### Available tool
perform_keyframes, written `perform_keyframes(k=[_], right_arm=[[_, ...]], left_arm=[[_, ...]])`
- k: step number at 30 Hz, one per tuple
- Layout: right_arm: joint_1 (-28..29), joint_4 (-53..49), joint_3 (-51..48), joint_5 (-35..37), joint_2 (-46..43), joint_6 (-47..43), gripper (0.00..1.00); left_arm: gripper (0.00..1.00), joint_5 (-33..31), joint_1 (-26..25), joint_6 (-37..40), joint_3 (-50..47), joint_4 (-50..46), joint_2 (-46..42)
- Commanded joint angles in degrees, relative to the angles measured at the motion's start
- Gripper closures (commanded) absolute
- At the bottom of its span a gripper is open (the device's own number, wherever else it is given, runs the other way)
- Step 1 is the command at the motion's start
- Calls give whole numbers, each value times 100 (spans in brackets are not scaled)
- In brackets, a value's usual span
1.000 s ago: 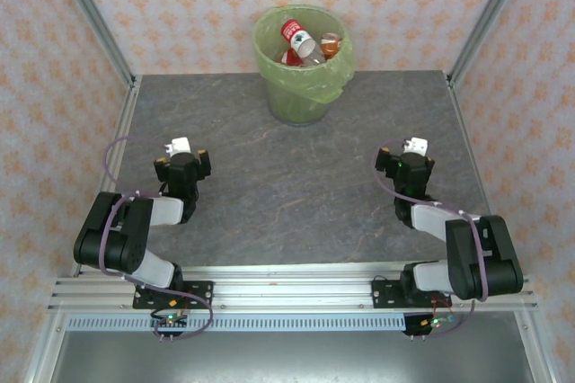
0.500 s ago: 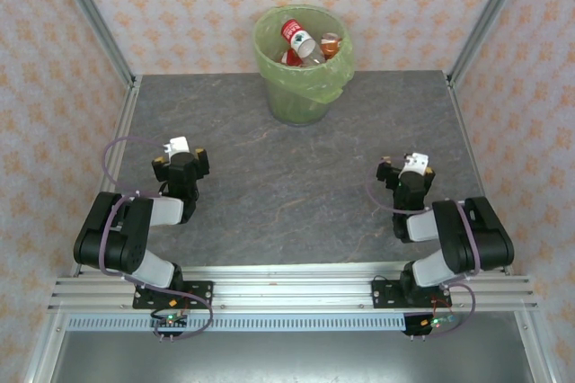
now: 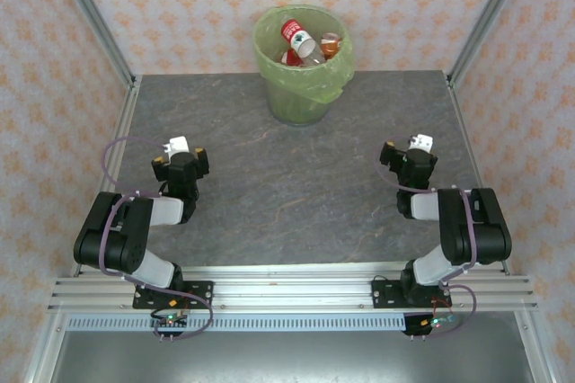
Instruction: Put the plastic bottles in the bin
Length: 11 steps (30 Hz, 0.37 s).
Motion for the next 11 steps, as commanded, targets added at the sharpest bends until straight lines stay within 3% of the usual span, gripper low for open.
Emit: perform_keyframes(k=[1, 11], right_arm=[[-43, -150, 48, -585, -48, -32, 1], [-41, -134, 38, -572, -51, -31, 1]], left_arm=[[0, -150, -42, 46, 68, 186, -68], [0, -135, -42, 46, 71, 180, -67]])
